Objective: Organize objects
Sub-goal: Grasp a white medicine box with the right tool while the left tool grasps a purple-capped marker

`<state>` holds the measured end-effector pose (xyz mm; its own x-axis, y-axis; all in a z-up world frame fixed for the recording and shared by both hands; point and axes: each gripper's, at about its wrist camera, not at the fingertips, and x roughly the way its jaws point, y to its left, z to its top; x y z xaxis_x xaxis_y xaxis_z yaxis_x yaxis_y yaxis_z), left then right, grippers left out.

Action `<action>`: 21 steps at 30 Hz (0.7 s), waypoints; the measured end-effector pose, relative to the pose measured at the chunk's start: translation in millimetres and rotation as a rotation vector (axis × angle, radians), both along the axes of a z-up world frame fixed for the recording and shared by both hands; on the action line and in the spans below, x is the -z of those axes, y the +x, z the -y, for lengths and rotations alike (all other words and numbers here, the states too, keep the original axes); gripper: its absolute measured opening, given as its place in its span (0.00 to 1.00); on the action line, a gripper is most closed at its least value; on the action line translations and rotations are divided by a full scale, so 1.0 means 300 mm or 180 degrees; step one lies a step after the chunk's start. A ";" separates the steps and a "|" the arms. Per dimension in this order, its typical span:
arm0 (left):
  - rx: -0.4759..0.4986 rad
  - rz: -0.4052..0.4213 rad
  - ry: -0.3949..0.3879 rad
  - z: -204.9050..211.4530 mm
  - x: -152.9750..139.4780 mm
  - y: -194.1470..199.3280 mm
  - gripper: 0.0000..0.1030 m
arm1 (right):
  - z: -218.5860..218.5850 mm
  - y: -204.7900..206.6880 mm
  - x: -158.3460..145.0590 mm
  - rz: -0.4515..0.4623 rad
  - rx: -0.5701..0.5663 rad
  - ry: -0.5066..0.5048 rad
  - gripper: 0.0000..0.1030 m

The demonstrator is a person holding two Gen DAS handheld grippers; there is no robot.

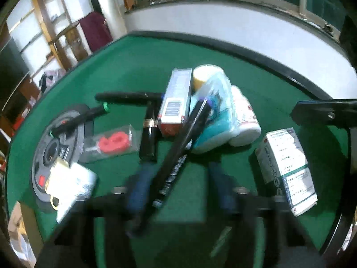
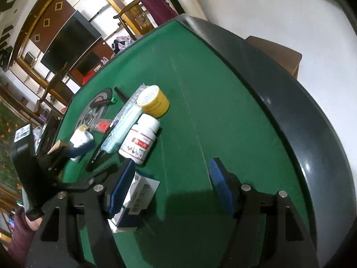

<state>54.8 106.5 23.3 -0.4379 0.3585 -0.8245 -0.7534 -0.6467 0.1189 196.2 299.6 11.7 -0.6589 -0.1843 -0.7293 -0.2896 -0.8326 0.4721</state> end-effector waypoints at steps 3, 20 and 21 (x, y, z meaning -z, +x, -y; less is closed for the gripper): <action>-0.0045 0.0072 0.0039 0.015 -0.001 0.026 0.12 | 0.034 -0.004 -0.004 0.0010 -0.0062 -0.0006 0.67; -0.0706 0.0123 0.1047 0.434 -0.186 0.161 0.12 | 0.347 -0.117 0.033 0.0419 -0.0153 0.0997 0.38; -0.0745 0.0127 0.1081 0.460 -0.189 0.167 0.12 | 0.351 -0.114 0.032 0.0439 -0.0116 0.1102 0.31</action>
